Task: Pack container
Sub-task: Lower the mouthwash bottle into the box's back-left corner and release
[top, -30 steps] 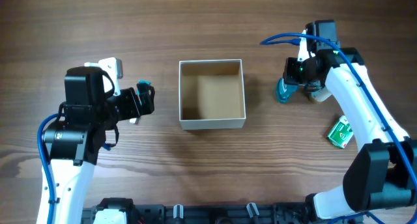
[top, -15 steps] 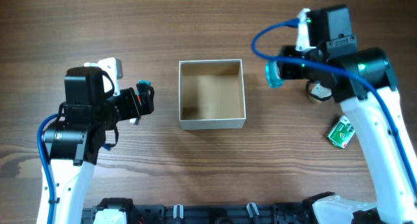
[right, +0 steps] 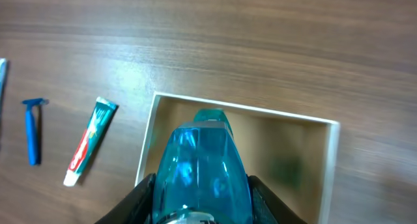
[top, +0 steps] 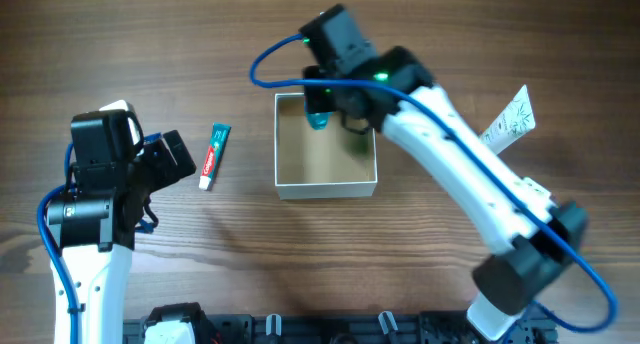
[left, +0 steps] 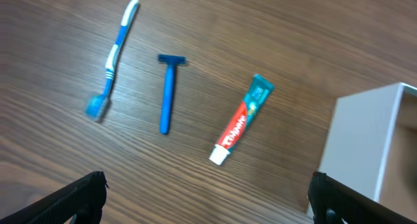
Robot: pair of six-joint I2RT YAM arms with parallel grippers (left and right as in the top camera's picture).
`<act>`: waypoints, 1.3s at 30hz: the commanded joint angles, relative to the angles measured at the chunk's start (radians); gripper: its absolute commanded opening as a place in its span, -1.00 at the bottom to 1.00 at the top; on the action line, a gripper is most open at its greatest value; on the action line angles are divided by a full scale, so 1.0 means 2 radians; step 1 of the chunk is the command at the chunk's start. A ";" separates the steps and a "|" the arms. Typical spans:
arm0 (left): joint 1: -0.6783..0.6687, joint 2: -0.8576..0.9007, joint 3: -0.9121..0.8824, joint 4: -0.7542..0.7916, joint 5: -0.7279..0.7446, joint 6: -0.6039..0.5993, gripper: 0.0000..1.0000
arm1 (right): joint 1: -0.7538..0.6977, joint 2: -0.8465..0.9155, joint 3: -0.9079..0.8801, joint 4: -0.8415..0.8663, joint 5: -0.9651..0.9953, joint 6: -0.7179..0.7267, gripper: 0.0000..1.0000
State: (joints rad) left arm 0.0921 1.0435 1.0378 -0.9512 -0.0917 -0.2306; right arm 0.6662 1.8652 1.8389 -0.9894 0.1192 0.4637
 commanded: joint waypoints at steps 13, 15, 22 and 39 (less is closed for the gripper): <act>0.003 0.000 0.011 -0.001 -0.031 0.006 1.00 | 0.016 0.100 0.006 0.044 0.003 0.062 -0.92; 0.003 0.000 0.011 -0.001 -0.031 0.006 0.99 | 0.017 0.103 0.006 0.049 0.000 0.062 -0.91; 0.003 0.000 0.011 -0.001 -0.031 0.006 1.00 | 0.019 0.105 0.006 0.061 0.000 0.058 -0.61; 0.003 0.000 0.011 0.000 -0.031 0.006 1.00 | 0.015 0.020 0.006 0.013 0.029 0.030 0.56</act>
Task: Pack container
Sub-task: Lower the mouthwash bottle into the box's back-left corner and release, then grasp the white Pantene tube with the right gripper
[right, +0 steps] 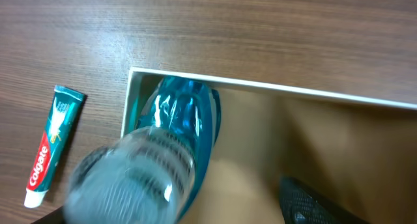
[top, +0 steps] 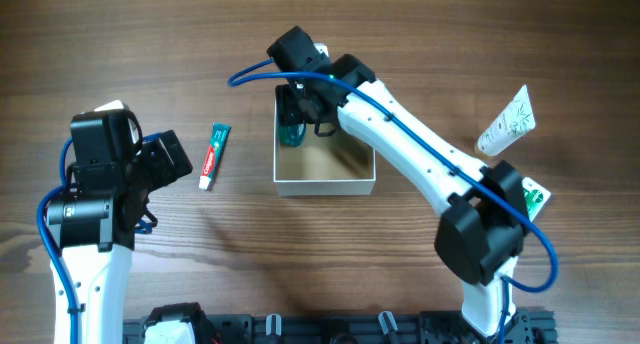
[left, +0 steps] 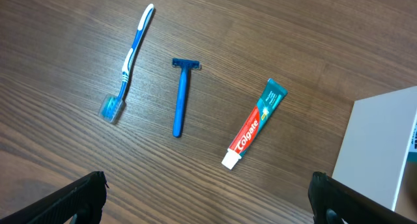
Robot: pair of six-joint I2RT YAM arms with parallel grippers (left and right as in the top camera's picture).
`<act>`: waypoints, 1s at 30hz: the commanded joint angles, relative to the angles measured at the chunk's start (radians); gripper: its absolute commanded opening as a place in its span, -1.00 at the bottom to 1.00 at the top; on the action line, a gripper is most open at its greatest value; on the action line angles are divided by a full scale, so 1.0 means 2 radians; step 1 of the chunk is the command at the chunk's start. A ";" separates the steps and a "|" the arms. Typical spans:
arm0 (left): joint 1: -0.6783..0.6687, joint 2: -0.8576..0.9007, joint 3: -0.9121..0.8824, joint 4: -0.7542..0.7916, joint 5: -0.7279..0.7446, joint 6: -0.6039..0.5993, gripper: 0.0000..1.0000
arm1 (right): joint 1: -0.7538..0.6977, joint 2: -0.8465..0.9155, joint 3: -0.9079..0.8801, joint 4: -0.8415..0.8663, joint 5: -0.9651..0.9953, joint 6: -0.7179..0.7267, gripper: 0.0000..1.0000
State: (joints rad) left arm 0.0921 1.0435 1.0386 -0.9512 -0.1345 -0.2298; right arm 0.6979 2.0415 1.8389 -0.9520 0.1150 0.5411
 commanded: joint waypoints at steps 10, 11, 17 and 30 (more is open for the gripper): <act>0.003 0.000 0.011 0.000 -0.010 0.006 1.00 | -0.200 -0.277 0.006 -0.159 0.057 -0.053 0.96; 0.003 0.000 0.011 0.000 -0.010 0.006 1.00 | -0.231 -0.282 0.006 -0.172 0.057 -0.072 0.96; 0.003 0.000 0.011 0.002 -0.010 0.006 1.00 | -0.385 -0.279 -0.045 -0.184 0.015 -0.185 0.99; 0.003 0.000 0.011 0.002 -0.006 0.006 1.00 | -0.440 -0.273 -0.289 0.033 -0.053 -0.269 0.98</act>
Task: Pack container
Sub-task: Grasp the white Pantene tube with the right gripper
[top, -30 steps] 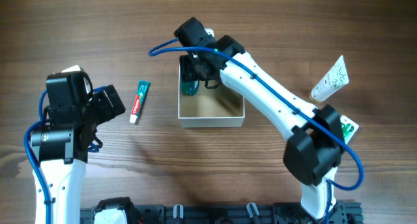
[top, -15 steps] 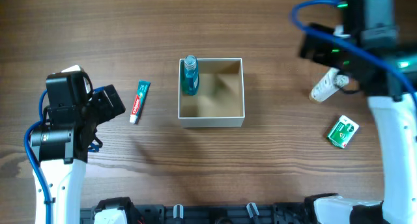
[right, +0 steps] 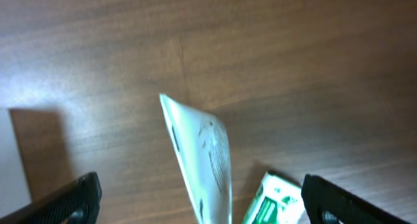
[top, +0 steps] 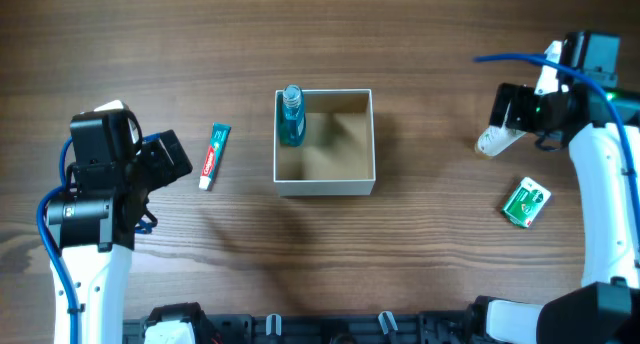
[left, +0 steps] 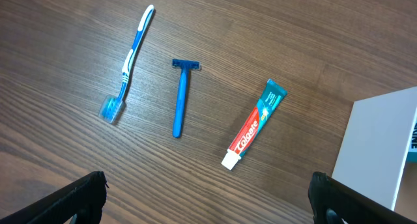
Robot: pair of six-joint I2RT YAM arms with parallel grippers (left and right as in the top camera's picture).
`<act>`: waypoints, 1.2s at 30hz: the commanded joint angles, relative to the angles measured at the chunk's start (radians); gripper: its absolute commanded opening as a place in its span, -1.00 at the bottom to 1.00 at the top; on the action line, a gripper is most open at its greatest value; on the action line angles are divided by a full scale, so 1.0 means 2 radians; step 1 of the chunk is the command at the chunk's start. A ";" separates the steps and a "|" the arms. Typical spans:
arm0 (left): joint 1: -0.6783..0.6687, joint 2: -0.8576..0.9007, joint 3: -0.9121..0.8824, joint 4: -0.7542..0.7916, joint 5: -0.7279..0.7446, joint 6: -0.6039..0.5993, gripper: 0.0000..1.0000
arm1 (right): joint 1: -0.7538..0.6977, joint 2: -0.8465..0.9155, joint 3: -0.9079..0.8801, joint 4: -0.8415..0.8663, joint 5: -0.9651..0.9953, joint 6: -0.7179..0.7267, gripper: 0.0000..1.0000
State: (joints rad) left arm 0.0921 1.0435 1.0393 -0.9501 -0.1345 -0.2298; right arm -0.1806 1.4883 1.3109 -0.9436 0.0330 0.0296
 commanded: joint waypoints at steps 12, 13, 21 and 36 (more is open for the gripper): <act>0.003 0.000 0.011 -0.004 -0.006 0.006 1.00 | -0.001 0.035 -0.040 0.092 -0.012 -0.015 -0.57; 0.003 0.000 0.011 -0.004 -0.006 0.006 1.00 | -0.001 0.035 -0.040 0.092 -0.012 -0.015 -0.62; 0.003 0.000 0.011 -0.004 -0.006 0.006 0.99 | -0.001 0.035 -0.039 0.090 -0.012 -0.013 -0.91; 0.003 0.000 0.011 -0.002 -0.006 0.006 1.00 | 0.200 -0.072 0.186 -0.084 0.035 0.088 -0.92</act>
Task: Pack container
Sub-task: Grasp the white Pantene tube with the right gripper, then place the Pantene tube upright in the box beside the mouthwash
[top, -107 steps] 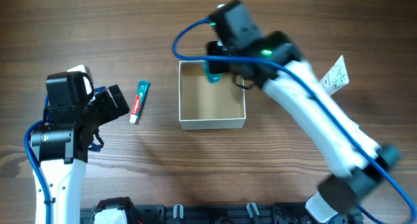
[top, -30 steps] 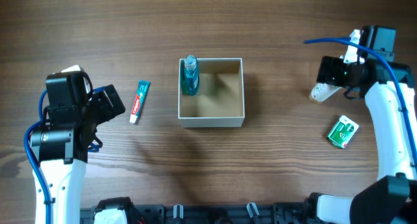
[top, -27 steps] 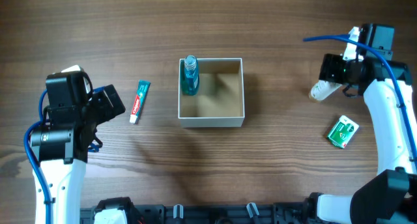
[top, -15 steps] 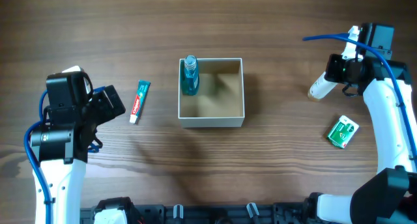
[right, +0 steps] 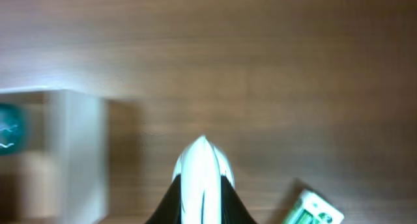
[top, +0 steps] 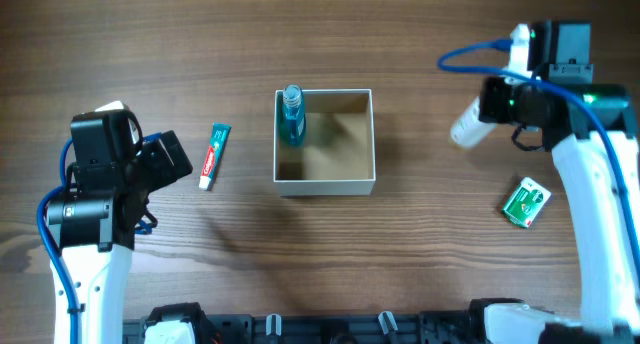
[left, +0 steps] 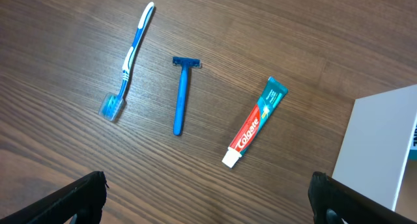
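Note:
The white box (top: 325,187) stands mid-table with a blue bottle (top: 291,114) upright in its far left corner. My right gripper (right: 202,201) is shut on a white tube (right: 202,168), held right of the box (right: 73,142); the overhead view shows the white tube (top: 467,125) there too. A green packet (top: 527,203) lies near the right edge. To the left of the box lie a toothpaste tube (left: 254,122), a blue razor (left: 182,94) and a toothbrush (left: 128,61). My left gripper (left: 208,204) hangs open above them, holding nothing.
The box's side wall (left: 381,146) stands at the right edge of the left wrist view. The green packet (right: 313,211) lies just right of the held tube. Bare wooden table (top: 420,44) surrounds everything.
My right gripper was open over the white tube lying on the table at the right. Now it is shut on the tube, which sits a little further left. The left arm is unchanged.
My right gripper first held the blue bottle over the box, then had it down in the far left corner. Afterwards the bottle stood alone in the box and the gripper was open over the white tube at the right. Now it grips that tube.

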Robot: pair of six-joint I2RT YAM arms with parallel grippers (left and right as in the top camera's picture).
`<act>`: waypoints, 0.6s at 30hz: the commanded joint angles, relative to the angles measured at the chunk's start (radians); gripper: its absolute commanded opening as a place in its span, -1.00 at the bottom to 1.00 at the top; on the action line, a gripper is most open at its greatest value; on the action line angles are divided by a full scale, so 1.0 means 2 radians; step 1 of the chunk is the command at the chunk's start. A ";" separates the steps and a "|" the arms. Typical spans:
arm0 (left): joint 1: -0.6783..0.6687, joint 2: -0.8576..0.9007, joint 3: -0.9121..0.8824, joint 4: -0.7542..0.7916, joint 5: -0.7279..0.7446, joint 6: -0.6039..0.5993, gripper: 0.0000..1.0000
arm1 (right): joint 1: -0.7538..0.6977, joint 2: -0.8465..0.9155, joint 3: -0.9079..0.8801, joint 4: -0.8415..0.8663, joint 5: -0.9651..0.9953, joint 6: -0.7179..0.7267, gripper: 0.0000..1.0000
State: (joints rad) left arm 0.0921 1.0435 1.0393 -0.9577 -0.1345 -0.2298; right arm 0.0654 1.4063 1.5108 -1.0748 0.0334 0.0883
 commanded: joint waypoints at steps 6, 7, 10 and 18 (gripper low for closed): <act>0.003 0.000 0.011 0.002 -0.006 0.006 0.99 | 0.224 0.018 0.132 0.002 0.090 0.142 -0.92; 0.003 0.000 0.011 0.002 -0.006 0.006 0.99 | 0.241 0.041 0.132 0.010 0.090 0.152 -0.91; 0.003 0.000 0.011 0.002 -0.006 0.006 0.99 | 0.266 0.102 0.132 0.024 0.094 0.176 -0.92; 0.003 0.000 0.011 0.002 -0.006 0.006 0.99 | 0.269 0.229 0.132 0.059 0.113 0.204 -0.92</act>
State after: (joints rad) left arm 0.0921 1.0435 1.0393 -0.9577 -0.1345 -0.2298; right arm 0.6041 1.8301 1.7573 -0.9936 0.2028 0.4614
